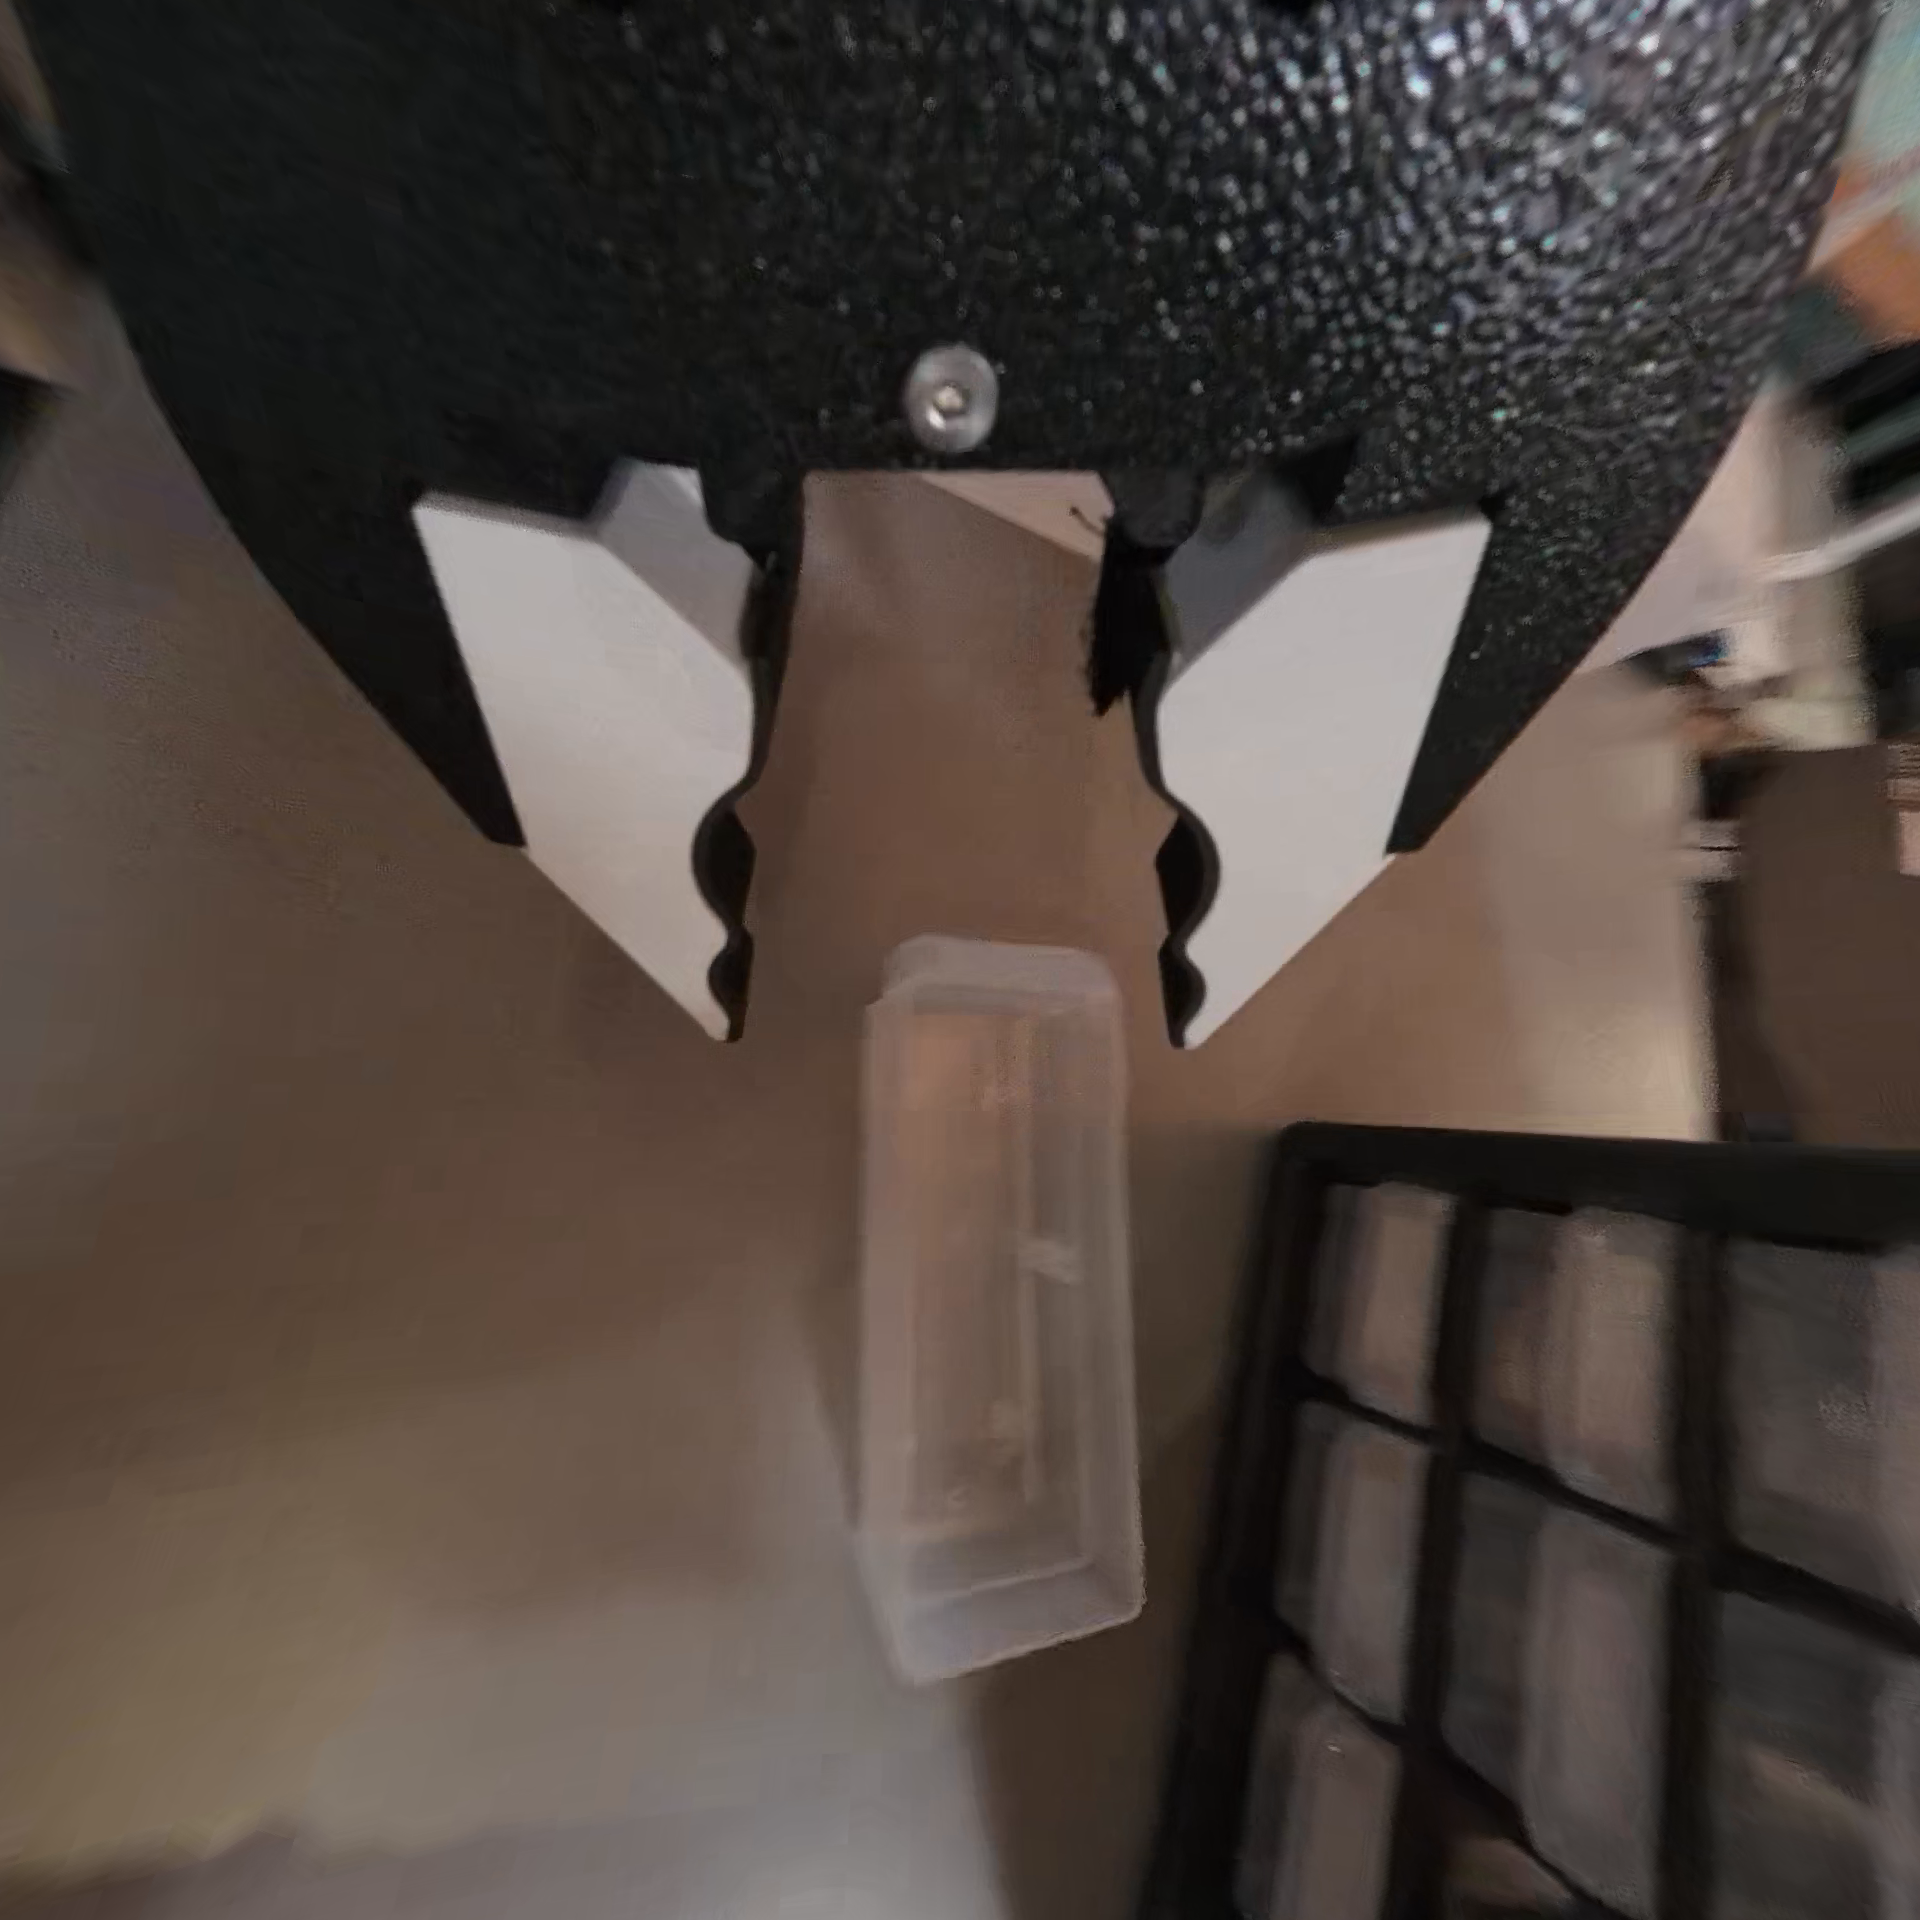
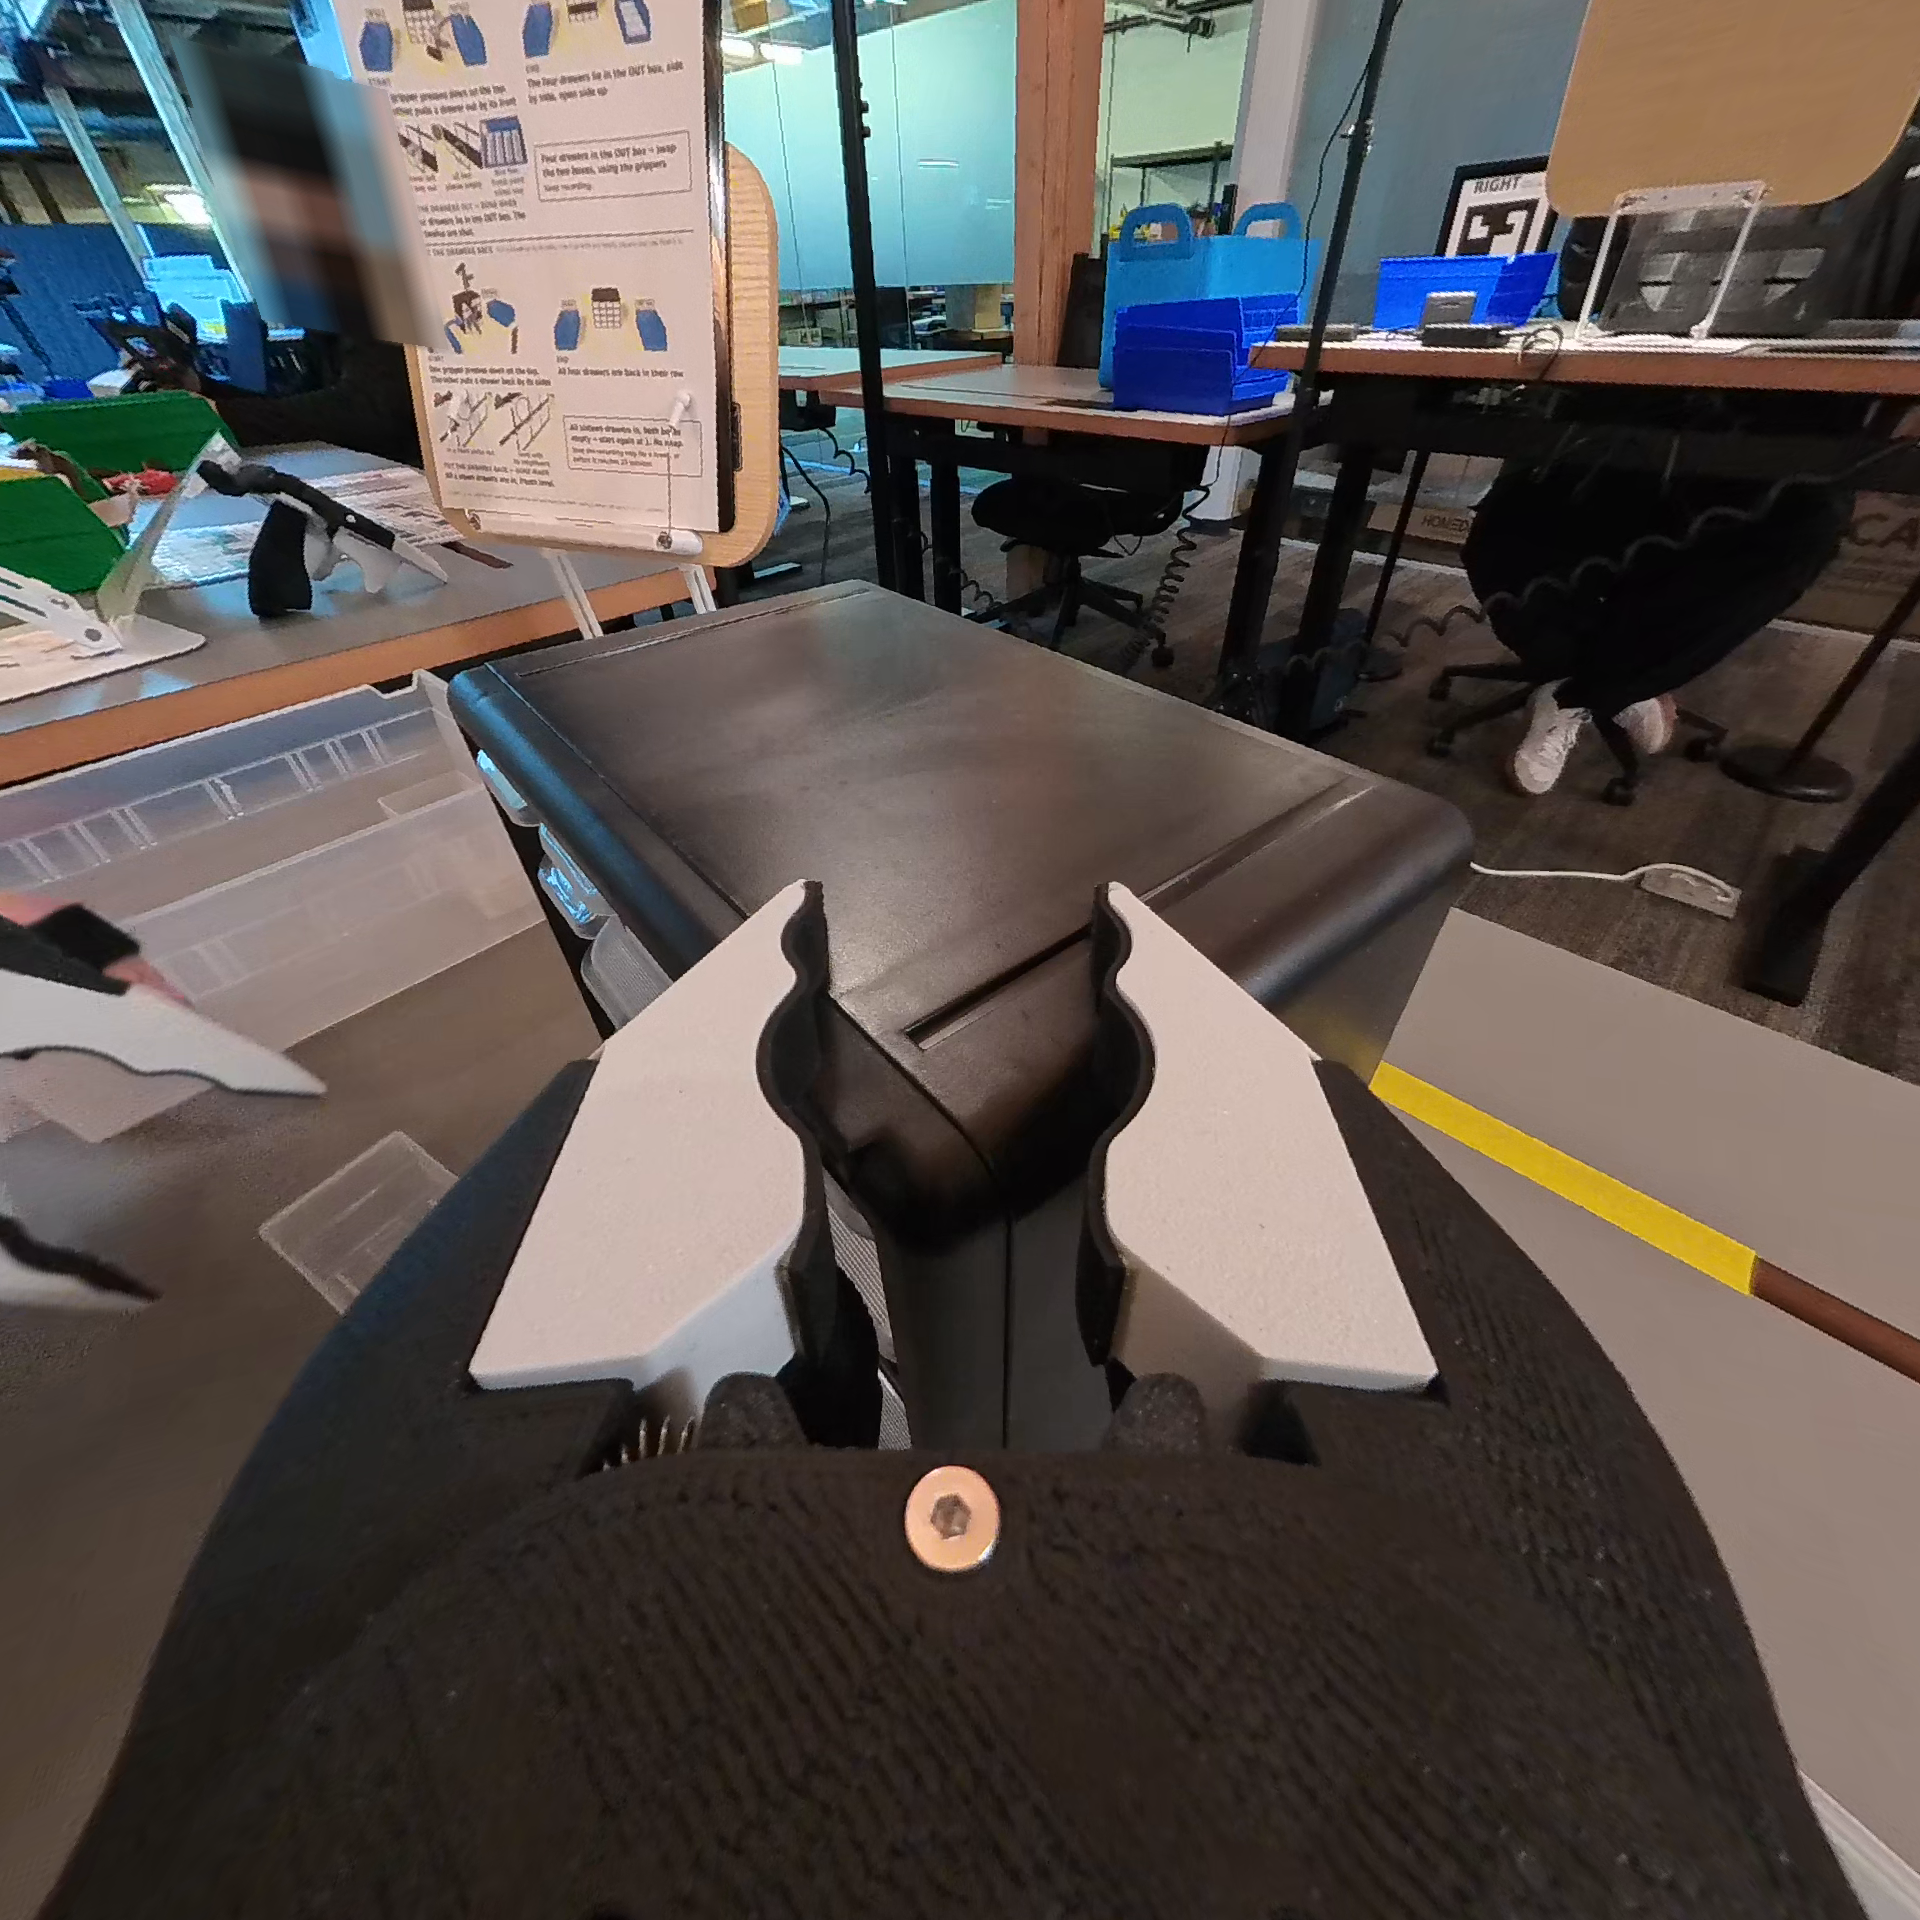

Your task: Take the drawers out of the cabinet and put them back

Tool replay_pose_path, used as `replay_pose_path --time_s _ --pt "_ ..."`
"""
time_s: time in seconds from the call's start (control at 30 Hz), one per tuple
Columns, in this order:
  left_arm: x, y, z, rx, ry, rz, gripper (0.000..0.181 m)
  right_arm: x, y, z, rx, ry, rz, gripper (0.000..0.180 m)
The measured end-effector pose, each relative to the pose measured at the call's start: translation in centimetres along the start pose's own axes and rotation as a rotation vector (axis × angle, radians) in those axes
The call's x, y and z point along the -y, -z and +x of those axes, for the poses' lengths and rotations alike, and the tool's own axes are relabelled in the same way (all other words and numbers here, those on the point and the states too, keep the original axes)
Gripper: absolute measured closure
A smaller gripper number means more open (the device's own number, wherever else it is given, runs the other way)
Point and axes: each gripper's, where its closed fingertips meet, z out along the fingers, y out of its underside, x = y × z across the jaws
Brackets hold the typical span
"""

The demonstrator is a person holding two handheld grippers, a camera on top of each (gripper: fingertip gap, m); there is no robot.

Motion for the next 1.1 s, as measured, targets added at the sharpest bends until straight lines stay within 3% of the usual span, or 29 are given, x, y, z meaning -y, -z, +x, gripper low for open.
replay_pose_path --time_s 0.03,0.2,0.3,0.47,0.6,0.8,1.1 --pt "-0.6 -0.1 -0.7 0.075 -0.094 0.009 0.103 0.0 0.0 0.0 0.0 0.0 0.0 0.129" --pt "-3.2 -1.4 -2.5 0.356 -0.649 -0.016 0.117 0.0 0.0 0.0 -0.001 0.001 -0.002 0.13" --pt "-3.9 -2.6 -1.9 0.335 -0.757 -0.01 0.113 0.0 0.0 0.0 -0.002 0.002 -0.002 0.13" --pt "-2.4 -3.2 -2.2 0.386 -0.857 0.075 0.129 0.0 0.0 0.0 -0.003 0.001 -0.001 0.13" --pt "-2.9 -4.3 -1.8 0.358 -0.866 0.05 0.141 0.0 0.0 0.0 -0.003 0.001 0.0 0.13" --pt "-1.7 -2.8 -1.7 0.446 -0.765 0.071 0.165 0.0 0.0 0.0 -0.001 -0.003 0.002 0.13" --pt "-1.0 -2.0 0.6 0.445 -0.492 -0.132 0.166 0.0 0.0 0.0 -0.002 -0.003 0.001 0.13"
